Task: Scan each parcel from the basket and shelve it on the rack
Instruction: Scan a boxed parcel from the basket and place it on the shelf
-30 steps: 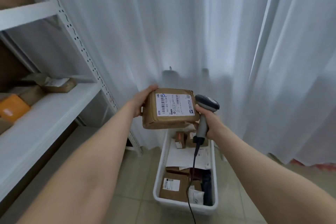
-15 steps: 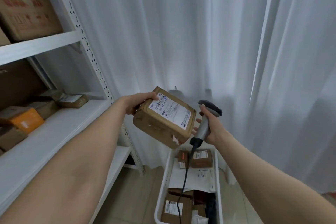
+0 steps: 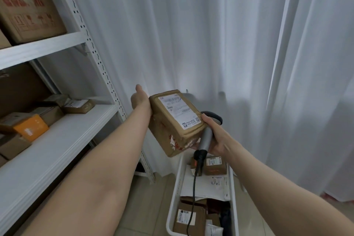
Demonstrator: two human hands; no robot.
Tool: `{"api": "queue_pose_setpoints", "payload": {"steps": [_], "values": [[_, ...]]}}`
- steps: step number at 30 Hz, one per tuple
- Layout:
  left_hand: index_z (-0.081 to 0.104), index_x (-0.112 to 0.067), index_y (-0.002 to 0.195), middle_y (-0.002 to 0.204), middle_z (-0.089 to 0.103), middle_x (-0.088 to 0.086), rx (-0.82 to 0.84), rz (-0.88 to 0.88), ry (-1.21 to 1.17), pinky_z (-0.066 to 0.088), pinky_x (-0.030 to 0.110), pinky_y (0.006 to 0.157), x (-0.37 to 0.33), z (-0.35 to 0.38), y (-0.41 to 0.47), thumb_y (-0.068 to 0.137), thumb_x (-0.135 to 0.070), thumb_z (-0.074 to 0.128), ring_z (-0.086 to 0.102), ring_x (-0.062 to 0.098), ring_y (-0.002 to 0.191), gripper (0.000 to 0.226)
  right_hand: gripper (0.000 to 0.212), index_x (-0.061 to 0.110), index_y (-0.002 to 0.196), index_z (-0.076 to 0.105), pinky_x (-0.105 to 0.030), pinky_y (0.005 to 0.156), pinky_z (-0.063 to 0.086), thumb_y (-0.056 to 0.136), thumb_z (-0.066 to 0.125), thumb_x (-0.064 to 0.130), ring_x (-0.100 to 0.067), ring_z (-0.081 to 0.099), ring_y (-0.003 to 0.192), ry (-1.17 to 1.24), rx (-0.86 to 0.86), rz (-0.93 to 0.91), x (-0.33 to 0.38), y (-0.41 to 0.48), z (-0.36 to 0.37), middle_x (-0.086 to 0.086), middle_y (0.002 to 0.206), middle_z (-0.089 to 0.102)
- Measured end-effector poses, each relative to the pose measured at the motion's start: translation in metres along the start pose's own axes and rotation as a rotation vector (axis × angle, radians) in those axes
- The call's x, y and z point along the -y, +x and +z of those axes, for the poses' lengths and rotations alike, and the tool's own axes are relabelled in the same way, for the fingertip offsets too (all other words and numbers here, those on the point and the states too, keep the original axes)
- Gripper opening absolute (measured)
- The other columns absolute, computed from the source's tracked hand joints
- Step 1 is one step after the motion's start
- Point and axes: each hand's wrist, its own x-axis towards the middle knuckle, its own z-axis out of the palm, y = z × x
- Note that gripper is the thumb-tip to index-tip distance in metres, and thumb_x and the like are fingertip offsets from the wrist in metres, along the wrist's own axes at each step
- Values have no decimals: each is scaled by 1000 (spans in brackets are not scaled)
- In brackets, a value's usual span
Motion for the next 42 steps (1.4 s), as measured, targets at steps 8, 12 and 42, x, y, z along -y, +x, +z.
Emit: {"api": "queue_pose_setpoints", "payload": {"steps": [8, 12, 42], "values": [[60, -24, 118, 98, 72, 9, 607, -190, 319, 58, 44, 66, 15, 7, -37, 78, -58, 66, 70, 28, 86, 53, 51, 12, 127, 60, -45, 65, 59, 81, 76, 28, -32, 70, 91, 24, -107, -192, 10, 4, 37, -16, 107, 73], [53, -36, 122, 110, 63, 8, 708, -228, 481, 55, 55, 76, 27, -8, -29, 76, -51, 71, 62, 30, 101, 51, 57, 13, 127, 58, -38, 64, 56, 78, 78, 33, -31, 69, 95, -84, -167, -242, 18, 1, 34, -14, 111, 72], [50, -27, 130, 105, 68, 10, 579, -188, 115, 57, 37, 63, 75, -54, -8, 81, -6, 70, 69, 26, 83, 56, 13, 8, 75, 54, -18, 42, 41, 88, 53, 9, -11, 44, 38, -615, -175, -226, 22, -28, 92, -5, 57, 49]]}}
